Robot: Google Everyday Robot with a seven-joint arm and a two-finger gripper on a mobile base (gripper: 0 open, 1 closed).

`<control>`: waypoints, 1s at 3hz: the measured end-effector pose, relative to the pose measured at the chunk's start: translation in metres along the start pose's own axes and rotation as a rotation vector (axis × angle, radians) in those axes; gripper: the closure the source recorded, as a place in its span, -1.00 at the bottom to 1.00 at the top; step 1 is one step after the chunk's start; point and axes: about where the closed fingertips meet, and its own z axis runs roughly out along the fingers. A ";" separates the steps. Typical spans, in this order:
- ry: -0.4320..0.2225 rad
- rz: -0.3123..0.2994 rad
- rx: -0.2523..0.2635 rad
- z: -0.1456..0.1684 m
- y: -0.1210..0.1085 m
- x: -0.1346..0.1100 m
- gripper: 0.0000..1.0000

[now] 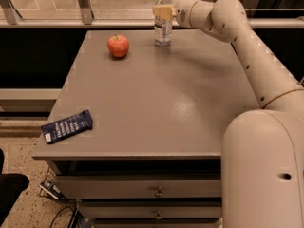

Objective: Pick blue plastic bottle

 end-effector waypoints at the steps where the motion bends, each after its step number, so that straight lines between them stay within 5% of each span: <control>1: 0.002 0.001 -0.004 0.003 0.002 0.001 0.78; 2: 0.003 0.002 -0.008 0.005 0.004 0.003 1.00; 3: -0.011 0.019 -0.018 -0.005 0.005 -0.009 1.00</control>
Offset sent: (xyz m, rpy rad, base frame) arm 0.0004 0.0027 -0.0012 0.0003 0.0016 0.0033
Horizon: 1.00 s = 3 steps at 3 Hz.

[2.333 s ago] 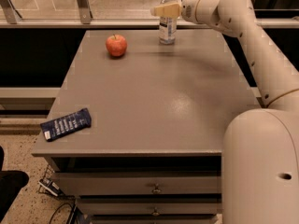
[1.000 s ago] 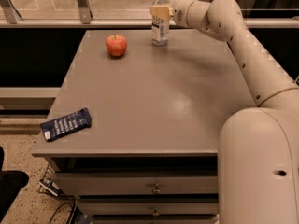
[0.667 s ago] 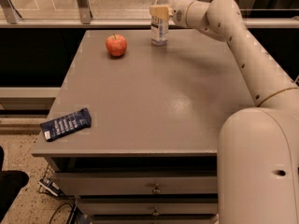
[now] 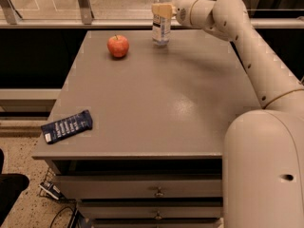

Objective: Pick blue plastic bottle

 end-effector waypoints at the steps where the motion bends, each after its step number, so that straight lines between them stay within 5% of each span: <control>1: 0.005 0.005 -0.018 -0.032 0.009 -0.026 1.00; 3: -0.015 -0.002 -0.071 -0.125 0.065 -0.083 1.00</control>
Offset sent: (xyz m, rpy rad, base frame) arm -0.1419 -0.0428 0.0960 0.0130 0.0277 0.1065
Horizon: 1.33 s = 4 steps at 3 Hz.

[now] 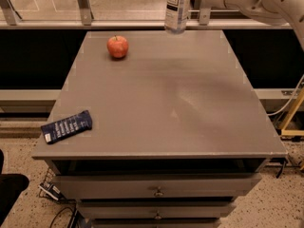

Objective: Pick blue plastic bottle

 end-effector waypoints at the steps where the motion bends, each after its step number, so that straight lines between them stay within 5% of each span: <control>1: -0.047 -0.016 -0.009 -0.039 0.054 -0.025 1.00; 2: -0.016 -0.022 -0.066 -0.053 0.121 -0.005 1.00; 3: 0.050 -0.017 -0.144 -0.050 0.178 0.040 1.00; 4: 0.083 -0.012 -0.222 -0.046 0.218 0.075 1.00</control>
Offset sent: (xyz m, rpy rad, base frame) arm -0.1982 0.1061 -0.0442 -0.0518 0.0698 0.1642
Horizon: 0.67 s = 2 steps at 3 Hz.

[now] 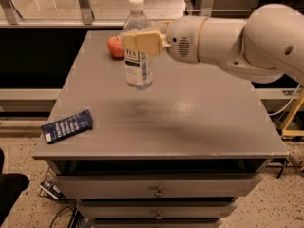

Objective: Pick blue plastic bottle

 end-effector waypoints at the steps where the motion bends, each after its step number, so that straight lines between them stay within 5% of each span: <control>1: -0.017 -0.019 -0.082 0.012 0.029 0.015 1.00; 2: -0.048 -0.051 -0.146 0.023 0.046 0.032 1.00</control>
Offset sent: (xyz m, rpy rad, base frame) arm -0.0437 0.0588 -0.0553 0.0622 -0.1123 0.2211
